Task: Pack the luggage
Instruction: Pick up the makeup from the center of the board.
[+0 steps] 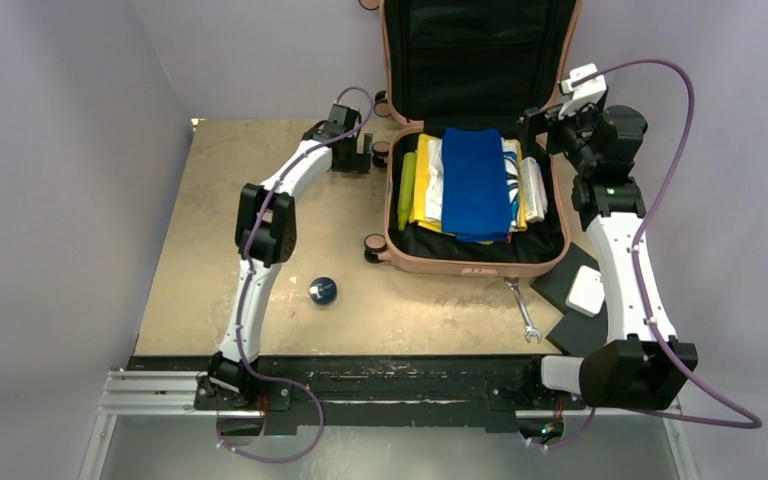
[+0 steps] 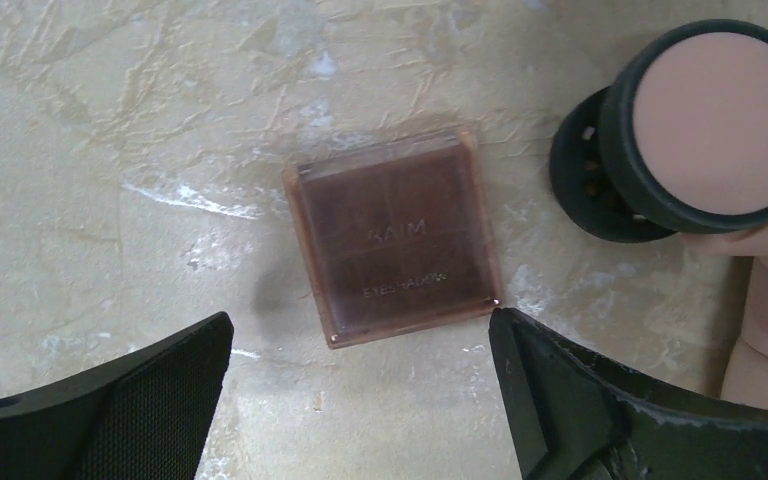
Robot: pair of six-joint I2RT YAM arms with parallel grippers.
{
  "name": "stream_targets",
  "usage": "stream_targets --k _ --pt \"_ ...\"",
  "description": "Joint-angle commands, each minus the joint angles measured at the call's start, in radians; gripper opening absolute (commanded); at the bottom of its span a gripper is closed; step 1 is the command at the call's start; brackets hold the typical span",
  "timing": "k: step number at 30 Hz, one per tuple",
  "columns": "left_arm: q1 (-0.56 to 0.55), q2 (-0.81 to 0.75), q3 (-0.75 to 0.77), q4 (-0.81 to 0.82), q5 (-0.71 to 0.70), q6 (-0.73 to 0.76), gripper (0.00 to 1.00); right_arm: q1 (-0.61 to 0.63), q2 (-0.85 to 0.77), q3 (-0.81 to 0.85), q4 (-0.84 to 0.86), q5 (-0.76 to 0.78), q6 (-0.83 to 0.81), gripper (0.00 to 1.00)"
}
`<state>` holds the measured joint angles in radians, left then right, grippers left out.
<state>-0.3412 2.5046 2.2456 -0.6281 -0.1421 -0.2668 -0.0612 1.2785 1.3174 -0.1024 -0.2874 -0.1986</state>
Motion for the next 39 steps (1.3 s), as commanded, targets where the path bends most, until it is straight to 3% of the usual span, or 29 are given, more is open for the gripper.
stream_targets --k 1,13,23,26,27,28,30,35,39 --pt "0.004 -0.017 0.023 0.011 -0.058 -0.054 0.99 0.000 -0.016 -0.007 0.034 -0.021 -0.004 0.99" --pt "0.006 0.029 0.061 0.063 0.030 -0.126 0.99 0.000 -0.004 0.001 0.020 -0.081 0.012 0.99" --pt "0.002 0.120 0.113 0.049 0.002 -0.156 0.99 0.001 -0.018 -0.007 0.019 -0.095 0.017 0.99" --pt "0.000 0.132 0.122 0.045 -0.012 -0.154 0.88 0.001 -0.033 0.003 0.020 -0.130 0.036 0.99" --pt "-0.001 0.133 0.118 0.046 -0.021 -0.152 0.75 0.003 -0.040 0.005 0.020 -0.146 0.046 0.99" --pt "-0.001 0.135 0.115 0.038 -0.029 -0.151 0.69 0.004 -0.043 0.010 0.014 -0.161 0.053 0.99" --pt "0.000 0.127 0.084 0.034 -0.029 -0.149 0.65 0.006 -0.042 0.026 -0.010 -0.174 0.049 0.99" --pt "-0.008 0.070 -0.031 0.055 -0.075 -0.106 0.63 0.006 -0.047 0.051 -0.017 -0.158 0.034 0.99" --pt "-0.007 0.043 -0.084 0.038 -0.109 -0.071 0.73 0.006 -0.082 0.019 -0.011 -0.146 0.021 0.99"
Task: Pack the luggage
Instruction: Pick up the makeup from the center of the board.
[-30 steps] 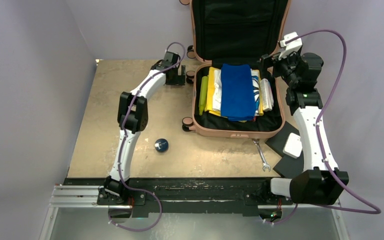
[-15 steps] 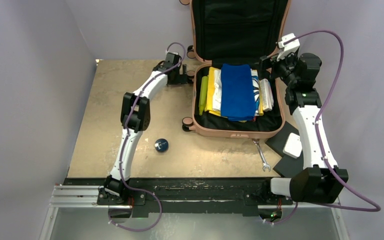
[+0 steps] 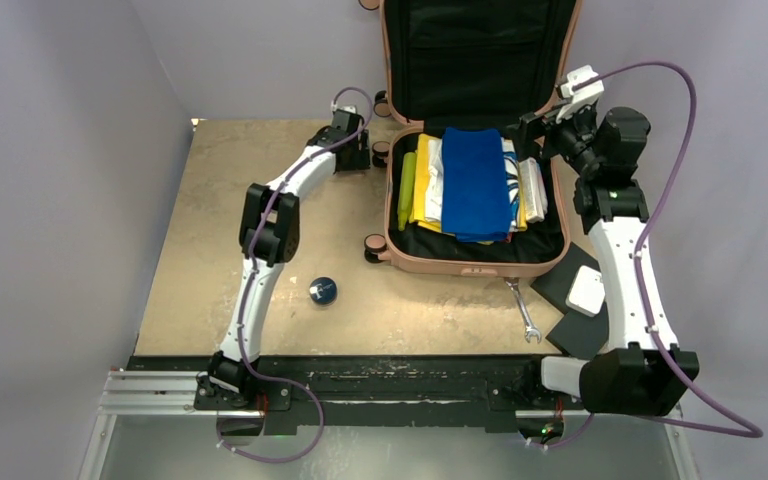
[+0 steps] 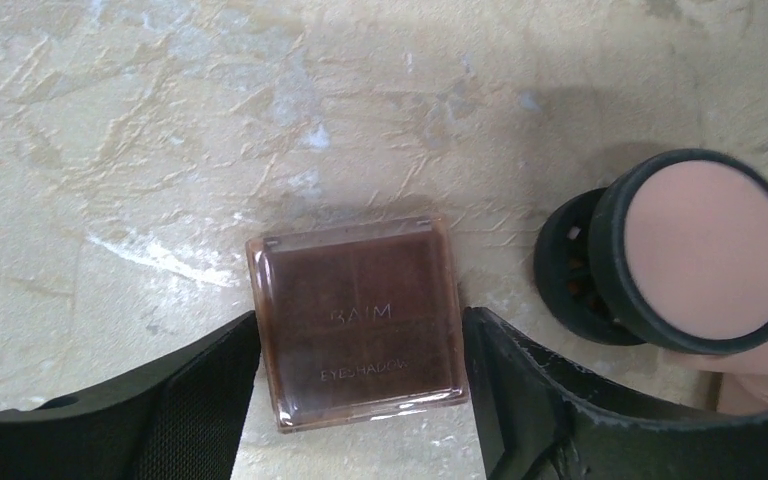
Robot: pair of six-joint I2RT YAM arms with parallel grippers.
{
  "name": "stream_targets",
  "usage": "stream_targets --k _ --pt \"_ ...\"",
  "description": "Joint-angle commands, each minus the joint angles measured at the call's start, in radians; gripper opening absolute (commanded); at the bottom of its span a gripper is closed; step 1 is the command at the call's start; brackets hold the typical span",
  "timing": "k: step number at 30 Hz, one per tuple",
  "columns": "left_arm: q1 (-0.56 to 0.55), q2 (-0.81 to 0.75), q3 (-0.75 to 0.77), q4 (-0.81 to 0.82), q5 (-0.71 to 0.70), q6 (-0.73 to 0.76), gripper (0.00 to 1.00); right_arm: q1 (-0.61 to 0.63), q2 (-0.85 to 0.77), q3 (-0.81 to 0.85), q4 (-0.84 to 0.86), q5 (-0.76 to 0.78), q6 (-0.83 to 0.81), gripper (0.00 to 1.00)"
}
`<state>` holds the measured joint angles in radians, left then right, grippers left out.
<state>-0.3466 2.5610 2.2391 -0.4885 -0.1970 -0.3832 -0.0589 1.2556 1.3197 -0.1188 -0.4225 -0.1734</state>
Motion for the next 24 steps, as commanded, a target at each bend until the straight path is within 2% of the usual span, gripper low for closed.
stream_targets --k 1,4,7,11,16,24 --pt "-0.002 -0.021 -0.094 -0.107 -0.061 0.059 0.76 0.004 -0.061 0.016 0.004 -0.005 -0.006 0.99" --pt "-0.002 -0.034 -0.113 -0.138 -0.097 0.109 0.78 0.004 -0.075 0.007 0.002 -0.026 -0.006 0.99" --pt "0.006 -0.047 -0.167 -0.150 -0.110 0.139 0.73 0.004 -0.072 0.012 0.010 -0.026 0.006 0.99" --pt "0.016 -0.070 -0.221 -0.156 -0.062 0.185 0.61 0.004 -0.083 0.047 -0.003 -0.028 0.004 0.99" --pt "0.024 -0.109 -0.277 -0.129 0.011 0.206 0.37 0.004 -0.117 0.026 -0.002 -0.036 0.006 0.99" --pt "0.033 -0.285 -0.379 -0.051 0.019 0.241 0.22 0.004 -0.127 -0.028 -0.060 -0.172 -0.043 0.99"
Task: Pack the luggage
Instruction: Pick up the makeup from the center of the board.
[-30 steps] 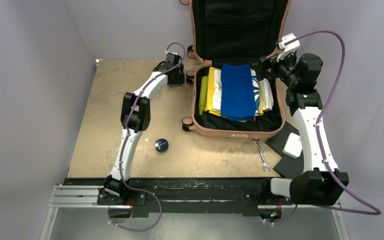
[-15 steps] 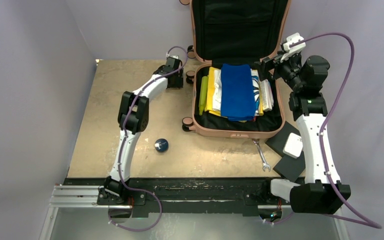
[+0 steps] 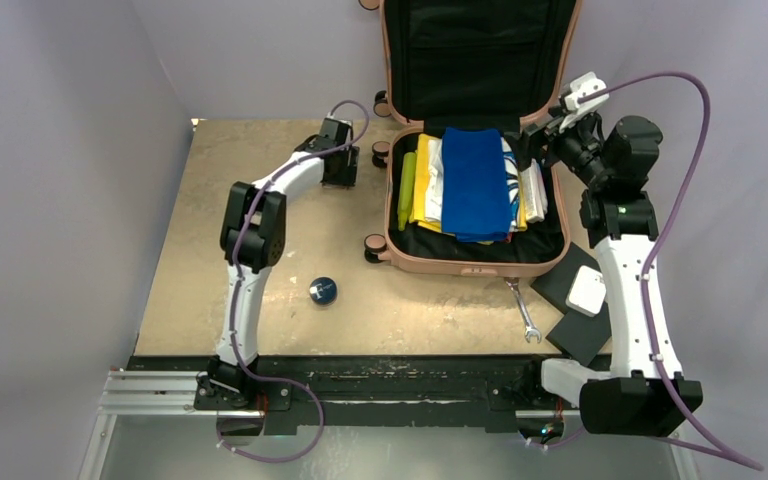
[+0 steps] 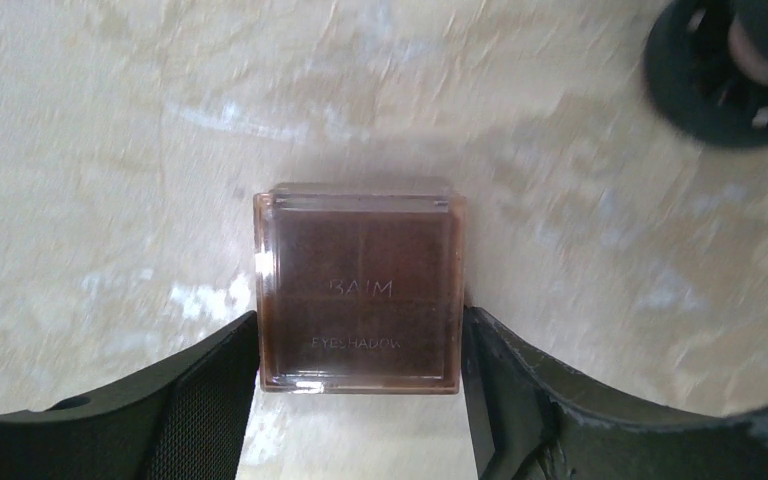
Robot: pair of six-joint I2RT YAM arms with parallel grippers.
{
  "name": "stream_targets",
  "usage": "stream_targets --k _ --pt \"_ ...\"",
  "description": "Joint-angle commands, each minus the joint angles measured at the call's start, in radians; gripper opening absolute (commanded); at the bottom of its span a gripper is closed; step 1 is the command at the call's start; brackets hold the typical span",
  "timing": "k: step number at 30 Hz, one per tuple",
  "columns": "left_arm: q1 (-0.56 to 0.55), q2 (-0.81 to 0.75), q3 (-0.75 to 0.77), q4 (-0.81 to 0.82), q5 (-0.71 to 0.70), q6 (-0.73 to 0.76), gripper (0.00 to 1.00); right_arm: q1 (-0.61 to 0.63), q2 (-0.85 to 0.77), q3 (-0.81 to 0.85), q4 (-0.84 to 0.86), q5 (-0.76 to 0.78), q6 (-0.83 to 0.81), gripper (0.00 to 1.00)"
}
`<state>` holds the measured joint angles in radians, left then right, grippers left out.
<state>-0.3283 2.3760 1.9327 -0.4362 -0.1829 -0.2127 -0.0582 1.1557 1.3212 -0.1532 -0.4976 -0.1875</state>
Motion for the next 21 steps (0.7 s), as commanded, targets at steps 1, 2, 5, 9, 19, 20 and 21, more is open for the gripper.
stream_targets --k 1,2,5,9,19,20,21 --pt "0.017 -0.127 -0.079 -0.099 0.007 0.074 0.18 0.003 -0.029 -0.041 -0.028 -0.107 -0.030 0.99" --pt "0.019 -0.151 -0.086 -0.097 0.013 0.077 0.15 0.003 -0.033 -0.051 -0.030 -0.114 -0.029 0.99" --pt "0.021 -0.225 -0.110 -0.085 0.023 0.097 0.12 0.003 -0.044 -0.072 -0.026 -0.120 -0.031 0.99" --pt "0.022 -0.331 -0.167 -0.052 0.066 0.130 0.11 0.003 -0.056 -0.090 -0.029 -0.116 -0.042 0.99" --pt "-0.026 -0.559 -0.204 -0.059 0.321 0.299 0.08 0.003 -0.057 -0.104 -0.021 -0.092 -0.045 0.99" --pt "-0.044 -0.572 -0.203 -0.066 0.344 0.326 0.07 0.003 -0.059 -0.108 -0.016 -0.089 -0.045 0.99" --pt "-0.065 -0.585 -0.201 -0.076 0.363 0.351 0.07 0.003 -0.058 -0.112 -0.014 -0.086 -0.046 0.99"
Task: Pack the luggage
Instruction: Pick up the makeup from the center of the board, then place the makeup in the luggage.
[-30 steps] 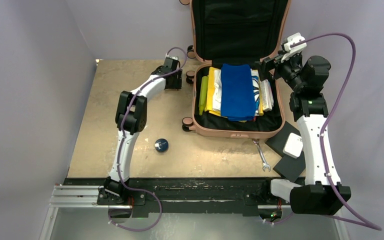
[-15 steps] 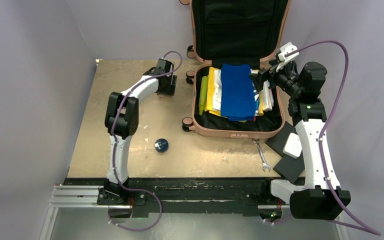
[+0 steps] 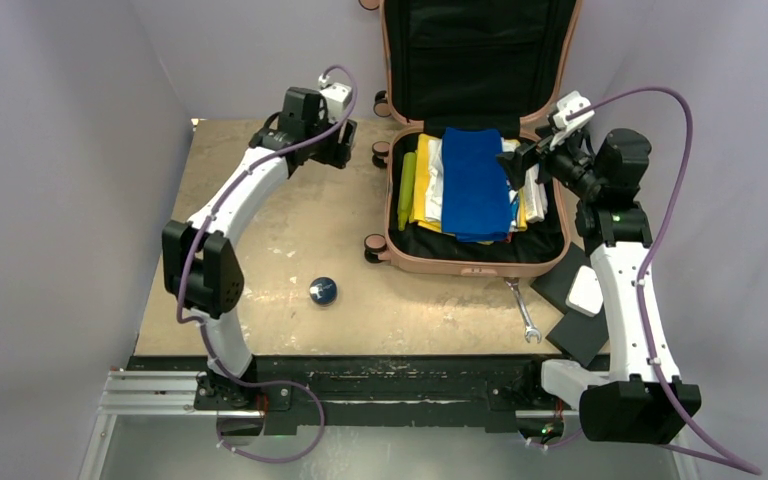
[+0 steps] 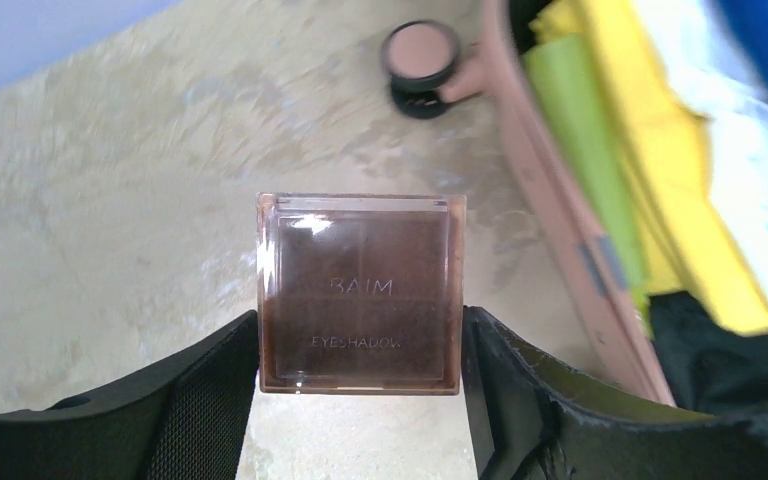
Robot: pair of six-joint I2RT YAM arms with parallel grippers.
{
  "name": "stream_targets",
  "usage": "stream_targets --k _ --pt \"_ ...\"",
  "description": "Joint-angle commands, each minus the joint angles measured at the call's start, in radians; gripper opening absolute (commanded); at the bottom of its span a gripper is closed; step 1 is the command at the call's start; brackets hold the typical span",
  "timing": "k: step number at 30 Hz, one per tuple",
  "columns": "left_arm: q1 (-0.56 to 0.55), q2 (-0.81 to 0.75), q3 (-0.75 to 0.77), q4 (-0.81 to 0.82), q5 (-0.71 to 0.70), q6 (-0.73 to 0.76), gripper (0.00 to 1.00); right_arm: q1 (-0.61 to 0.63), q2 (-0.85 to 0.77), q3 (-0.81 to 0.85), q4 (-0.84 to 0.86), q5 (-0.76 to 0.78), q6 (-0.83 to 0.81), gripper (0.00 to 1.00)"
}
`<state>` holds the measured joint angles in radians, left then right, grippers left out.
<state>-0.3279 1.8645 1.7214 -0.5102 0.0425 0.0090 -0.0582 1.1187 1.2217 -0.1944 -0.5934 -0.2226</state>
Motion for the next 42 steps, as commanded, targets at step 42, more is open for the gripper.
stream_targets --k 42 --pt "-0.431 0.167 0.016 -0.254 0.519 0.817 0.06 0.001 -0.042 -0.056 0.033 0.003 -0.049 0.99"
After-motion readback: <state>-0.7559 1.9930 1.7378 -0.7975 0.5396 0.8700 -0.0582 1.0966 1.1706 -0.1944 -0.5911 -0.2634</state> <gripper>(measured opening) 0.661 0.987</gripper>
